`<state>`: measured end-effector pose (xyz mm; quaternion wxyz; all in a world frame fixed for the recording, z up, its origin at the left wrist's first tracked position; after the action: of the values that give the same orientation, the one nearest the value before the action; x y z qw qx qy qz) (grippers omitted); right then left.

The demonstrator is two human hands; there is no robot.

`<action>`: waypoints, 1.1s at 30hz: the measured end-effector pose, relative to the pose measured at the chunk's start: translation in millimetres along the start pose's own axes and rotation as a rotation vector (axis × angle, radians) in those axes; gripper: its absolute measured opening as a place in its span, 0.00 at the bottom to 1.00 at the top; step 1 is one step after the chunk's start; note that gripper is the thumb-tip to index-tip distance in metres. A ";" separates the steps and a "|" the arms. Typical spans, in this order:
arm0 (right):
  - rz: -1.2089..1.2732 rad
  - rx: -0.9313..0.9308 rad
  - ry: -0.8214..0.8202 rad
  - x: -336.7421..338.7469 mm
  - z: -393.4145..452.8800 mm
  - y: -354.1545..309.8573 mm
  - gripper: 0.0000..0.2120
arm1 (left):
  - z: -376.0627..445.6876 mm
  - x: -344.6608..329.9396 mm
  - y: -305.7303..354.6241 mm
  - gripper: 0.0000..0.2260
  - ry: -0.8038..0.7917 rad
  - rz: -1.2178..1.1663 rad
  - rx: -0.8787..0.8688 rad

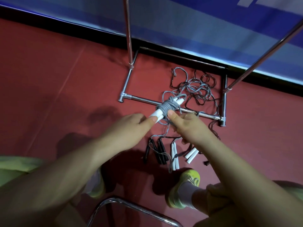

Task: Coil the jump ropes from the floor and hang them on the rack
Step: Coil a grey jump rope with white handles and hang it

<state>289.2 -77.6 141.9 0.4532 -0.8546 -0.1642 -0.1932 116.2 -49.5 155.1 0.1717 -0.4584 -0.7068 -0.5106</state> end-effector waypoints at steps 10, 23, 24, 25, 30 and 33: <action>0.168 -0.125 -0.122 -13.6 -6.5 9.7 0.39 | 4.4 3.3 -4.8 0.15 0.039 0.033 0.046; 0.406 -0.046 -0.158 -15.3 -4.5 1.2 0.22 | -2.0 6.5 7.4 0.22 0.118 0.015 -0.084; 0.403 -0.049 -0.148 -14.6 -4.6 0.8 0.22 | -2.0 6.0 8.1 0.22 0.109 0.009 -0.092; 0.395 -0.057 -0.132 -13.3 -4.8 1.0 0.21 | -1.8 4.5 7.6 0.22 0.087 -0.012 -0.088; 0.395 -0.018 -0.115 -11.7 -4.7 -0.7 0.18 | -3.1 -8.8 0.3 0.27 -0.119 -0.562 0.210; 0.475 0.071 -0.140 -13.7 -6.4 -5.0 0.20 | -14.3 -22.7 6.9 0.32 -0.466 -0.839 0.409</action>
<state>273.9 -81.7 142.1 0.5033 -0.8640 0.0037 -0.0158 130.5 -72.4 148.9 -0.1237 -0.1943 -0.9345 -0.2714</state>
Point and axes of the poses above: each hand's wrist, its own z-axis towards the middle knuckle, its own x-axis out of the back of the hand, y = z × x, the point moved 6 cm from there along z, towards the middle knuckle, and after that the axes turned 7 degrees about y, right-handed, at the moved point
